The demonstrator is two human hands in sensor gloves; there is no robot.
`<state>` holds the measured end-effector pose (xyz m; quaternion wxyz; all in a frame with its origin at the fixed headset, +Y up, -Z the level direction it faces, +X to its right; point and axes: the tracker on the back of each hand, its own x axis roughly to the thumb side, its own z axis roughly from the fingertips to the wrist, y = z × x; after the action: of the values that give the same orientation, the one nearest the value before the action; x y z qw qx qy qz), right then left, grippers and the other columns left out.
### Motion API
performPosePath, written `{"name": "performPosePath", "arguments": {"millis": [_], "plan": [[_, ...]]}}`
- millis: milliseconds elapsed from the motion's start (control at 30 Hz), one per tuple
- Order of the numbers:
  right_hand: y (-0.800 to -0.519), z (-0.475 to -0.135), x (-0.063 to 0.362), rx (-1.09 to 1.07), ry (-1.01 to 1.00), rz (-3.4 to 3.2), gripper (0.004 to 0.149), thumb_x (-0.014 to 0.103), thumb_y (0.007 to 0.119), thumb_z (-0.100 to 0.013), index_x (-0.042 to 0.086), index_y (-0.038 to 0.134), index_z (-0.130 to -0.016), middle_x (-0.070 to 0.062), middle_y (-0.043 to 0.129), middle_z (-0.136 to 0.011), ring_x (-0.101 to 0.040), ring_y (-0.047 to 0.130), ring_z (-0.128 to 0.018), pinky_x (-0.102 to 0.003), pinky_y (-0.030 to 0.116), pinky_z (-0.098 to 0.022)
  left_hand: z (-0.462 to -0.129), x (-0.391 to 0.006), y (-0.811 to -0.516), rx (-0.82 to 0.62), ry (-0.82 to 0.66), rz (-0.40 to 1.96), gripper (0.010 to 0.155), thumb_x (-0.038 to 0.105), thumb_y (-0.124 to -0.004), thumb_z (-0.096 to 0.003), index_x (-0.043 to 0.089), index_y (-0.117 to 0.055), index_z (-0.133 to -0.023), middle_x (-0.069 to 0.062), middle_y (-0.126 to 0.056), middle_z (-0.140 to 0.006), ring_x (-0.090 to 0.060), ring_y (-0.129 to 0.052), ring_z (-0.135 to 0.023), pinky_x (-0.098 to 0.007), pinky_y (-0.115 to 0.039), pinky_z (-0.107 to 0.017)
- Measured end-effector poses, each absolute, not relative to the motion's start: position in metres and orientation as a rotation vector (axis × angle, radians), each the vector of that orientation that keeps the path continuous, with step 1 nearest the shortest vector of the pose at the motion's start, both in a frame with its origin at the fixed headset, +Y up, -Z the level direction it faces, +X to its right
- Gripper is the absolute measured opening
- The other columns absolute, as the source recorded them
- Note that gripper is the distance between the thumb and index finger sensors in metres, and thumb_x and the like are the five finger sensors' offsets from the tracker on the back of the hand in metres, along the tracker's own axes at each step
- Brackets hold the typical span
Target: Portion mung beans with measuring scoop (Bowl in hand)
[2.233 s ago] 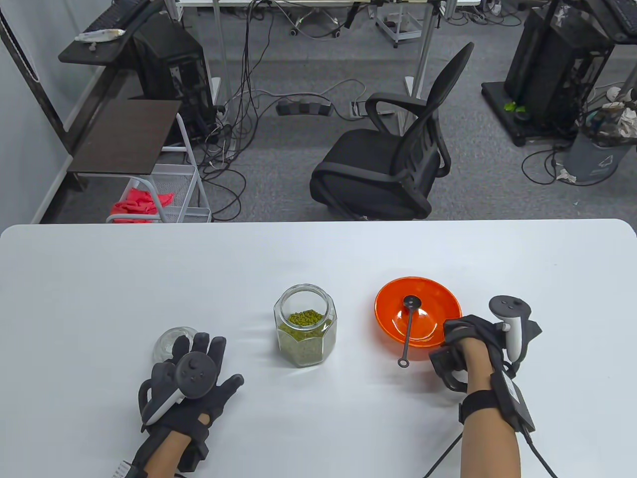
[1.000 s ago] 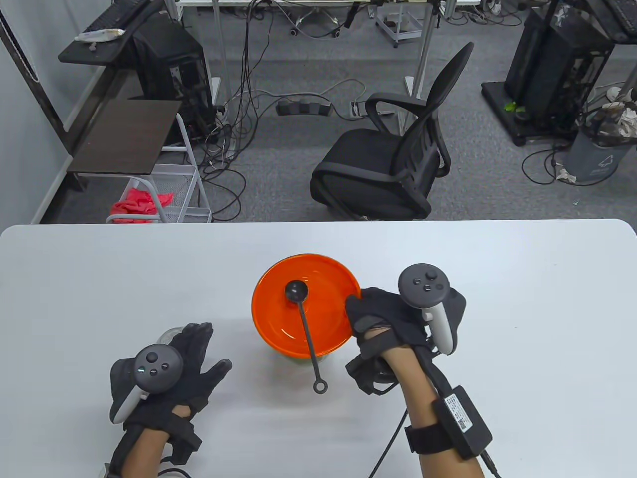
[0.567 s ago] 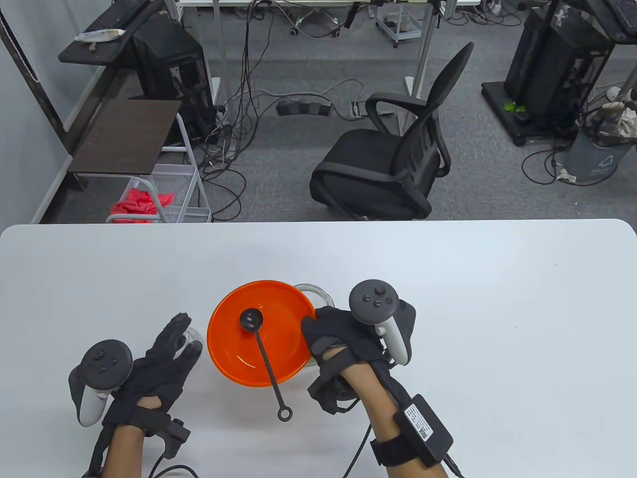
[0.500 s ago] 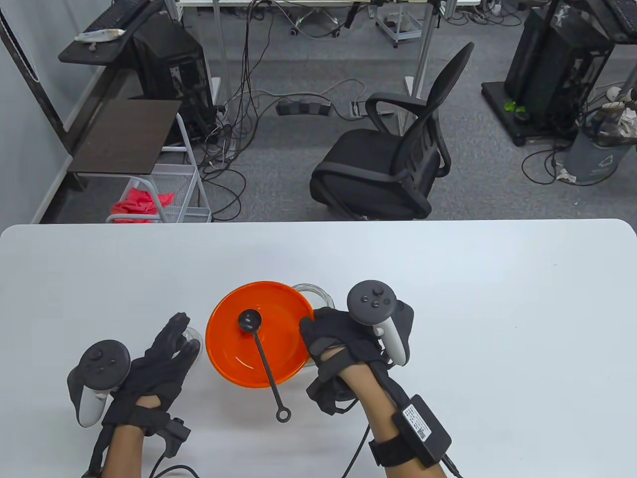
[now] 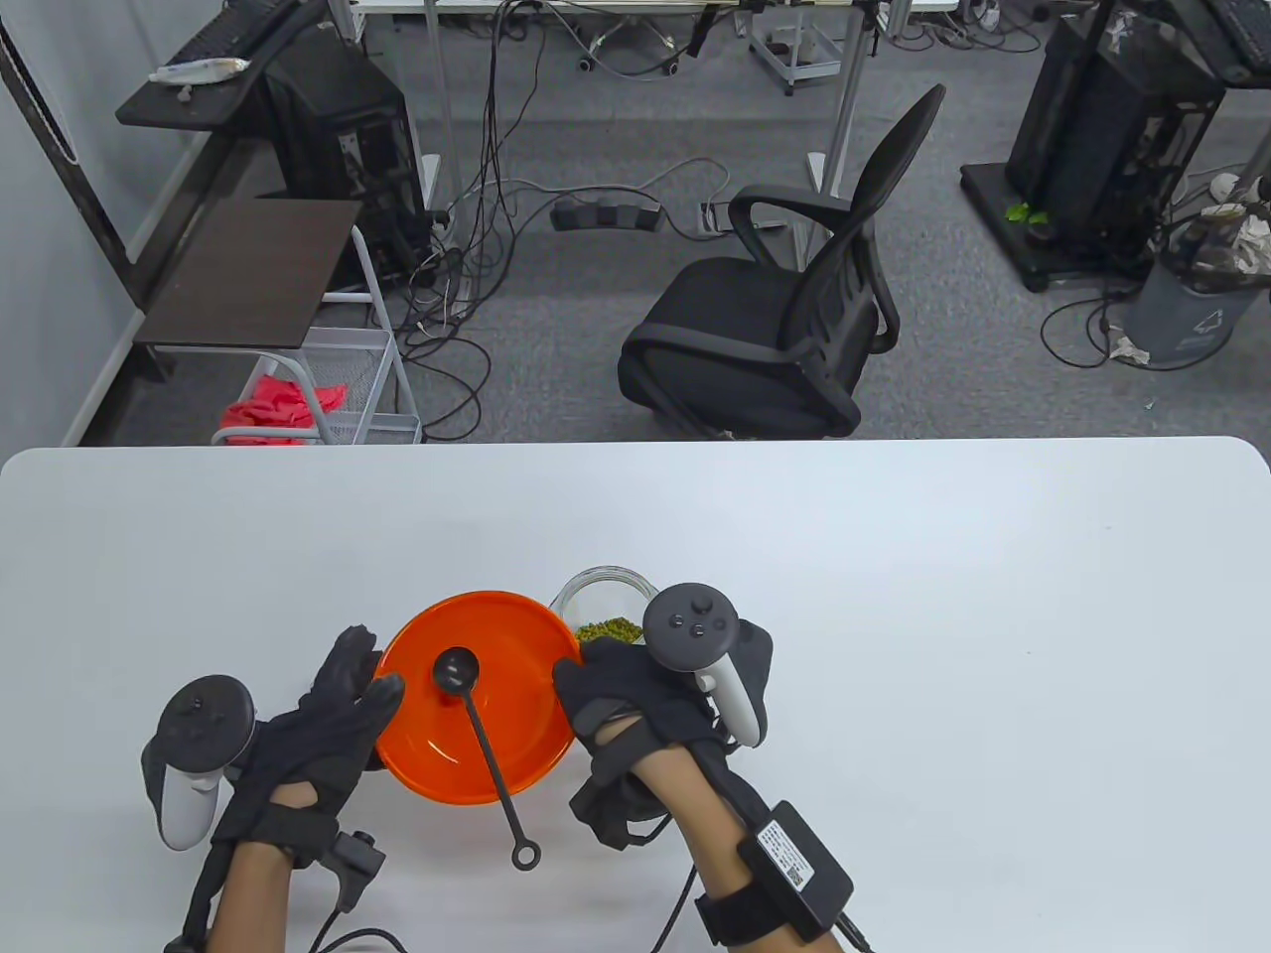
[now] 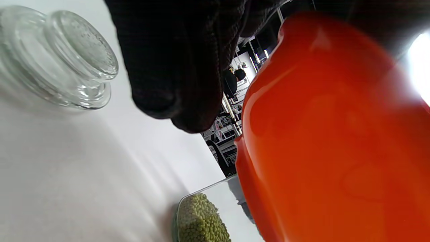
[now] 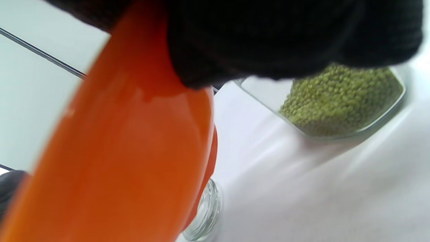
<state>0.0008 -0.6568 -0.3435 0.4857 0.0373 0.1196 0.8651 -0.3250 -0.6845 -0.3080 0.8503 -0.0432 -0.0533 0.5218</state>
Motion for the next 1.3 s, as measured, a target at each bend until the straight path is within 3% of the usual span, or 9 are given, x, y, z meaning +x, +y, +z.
{"name": "performPosePath", "arguments": {"millis": [233,400,700,1067,1300], "plan": [[-0.669,-0.344,-0.013,0.102,0.321,2.06,0.049,0.032,0.081,-0.048,-0.007,0.079,-0.078,-0.019,0.095,-0.043,-0.018,0.097,-0.014,-0.05,0.085,-0.026,-0.309,-0.33,-0.689,-0.106,-0.02,1.103,0.075,0.051,-0.071,-0.0553,0.007,-0.043,-0.109,-0.01,-0.073,-0.097,-0.016,-0.116,-0.043,-0.02,-0.098,-0.024],[-0.672,-0.342,-0.013,0.091,0.305,2.021,0.052,0.034,0.081,-0.048,-0.005,0.078,-0.082,-0.02,0.095,-0.047,-0.021,0.098,-0.019,-0.053,0.083,-0.03,-0.309,-0.331,-0.689,-0.089,0.007,1.094,0.064,0.042,-0.07,-0.0551,0.009,-0.051,-0.107,-0.006,-0.08,-0.092,-0.014,-0.117,-0.039,-0.018,-0.099,-0.02],[-0.672,-0.339,-0.004,0.116,0.308,1.981,0.068,0.046,0.082,-0.047,-0.005,0.07,-0.091,-0.028,0.089,-0.069,-0.038,0.101,-0.043,-0.063,0.076,-0.042,-0.308,-0.331,-0.692,-0.058,0.065,1.052,0.062,0.039,-0.068,-0.0548,0.009,-0.05,-0.106,-0.007,-0.078,-0.092,-0.016,-0.115,-0.039,-0.018,-0.098,-0.02],[-0.673,-0.329,-0.004,0.148,0.366,2.009,0.071,0.049,0.079,-0.048,-0.005,0.069,-0.092,-0.032,0.086,-0.074,-0.044,0.102,-0.047,-0.065,0.076,-0.042,-0.305,-0.341,-0.695,0.033,0.17,1.027,0.064,0.036,-0.064,-0.0552,0.007,-0.04,-0.108,-0.009,-0.07,-0.096,-0.016,-0.114,-0.043,-0.019,-0.097,-0.024],[-0.687,-0.325,-0.027,0.216,0.516,1.959,0.069,0.047,0.079,-0.049,-0.006,0.067,-0.092,-0.033,0.086,-0.073,-0.037,0.104,-0.04,-0.061,0.08,-0.037,-0.305,-0.344,-0.7,0.074,0.228,1.022,0.065,0.036,-0.062,-0.0552,0.006,-0.038,-0.108,-0.009,-0.068,-0.097,-0.016,-0.114,-0.044,-0.019,-0.097,-0.024]]}}
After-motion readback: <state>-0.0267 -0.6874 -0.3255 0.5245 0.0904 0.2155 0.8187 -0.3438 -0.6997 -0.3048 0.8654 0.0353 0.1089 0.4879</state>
